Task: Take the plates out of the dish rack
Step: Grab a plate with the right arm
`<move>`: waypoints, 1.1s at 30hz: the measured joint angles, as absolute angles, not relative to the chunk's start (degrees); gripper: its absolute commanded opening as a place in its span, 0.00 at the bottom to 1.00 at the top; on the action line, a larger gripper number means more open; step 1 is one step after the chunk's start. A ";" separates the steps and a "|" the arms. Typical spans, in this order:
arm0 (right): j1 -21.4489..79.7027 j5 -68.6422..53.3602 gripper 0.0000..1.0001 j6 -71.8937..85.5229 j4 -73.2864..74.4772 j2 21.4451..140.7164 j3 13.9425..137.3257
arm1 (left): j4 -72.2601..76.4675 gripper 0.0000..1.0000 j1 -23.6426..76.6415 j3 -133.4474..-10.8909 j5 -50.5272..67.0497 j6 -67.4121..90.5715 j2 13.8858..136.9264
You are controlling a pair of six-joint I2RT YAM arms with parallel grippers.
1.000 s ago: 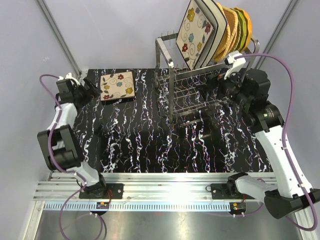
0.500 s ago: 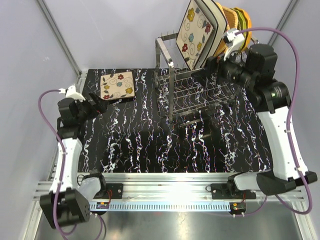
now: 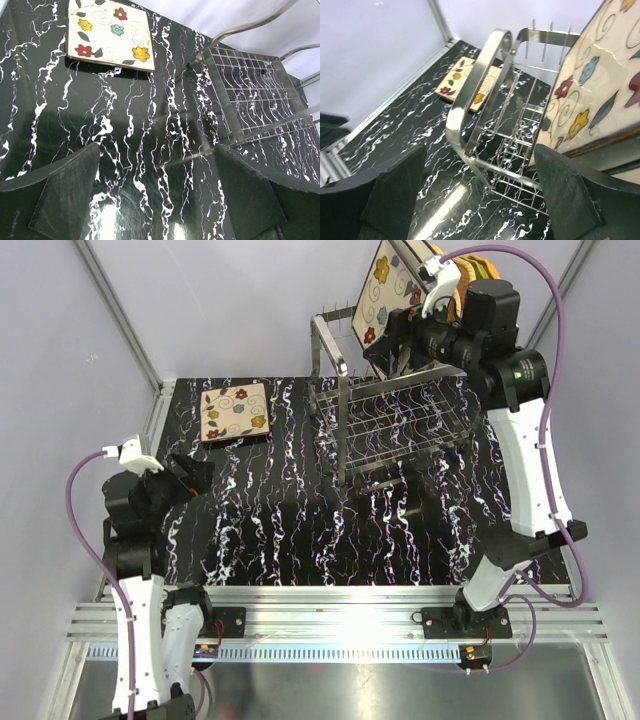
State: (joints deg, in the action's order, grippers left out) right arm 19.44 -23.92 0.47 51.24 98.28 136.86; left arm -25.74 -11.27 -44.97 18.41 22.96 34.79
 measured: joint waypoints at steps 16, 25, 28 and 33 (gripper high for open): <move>21.15 -8.64 0.81 5.61 52.16 95.37 134.72 | -33.41 0.99 -11.27 -44.93 16.97 25.08 28.80; 21.96 -1.26 0.79 7.88 50.83 95.50 133.75 | -33.89 0.99 -11.27 -44.93 16.36 25.52 28.69; 22.35 1.28 0.79 8.29 49.25 96.18 133.75 | -34.20 0.99 -11.27 -44.93 15.88 25.50 28.40; 22.98 4.08 0.77 8.56 45.36 96.75 131.98 | -34.33 0.99 -11.27 -44.84 15.49 25.50 28.18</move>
State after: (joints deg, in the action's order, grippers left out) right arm 22.98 4.08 8.56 45.36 96.75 131.98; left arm -34.33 -11.27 -44.84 15.49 25.50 28.18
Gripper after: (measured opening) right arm 0.774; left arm 0.987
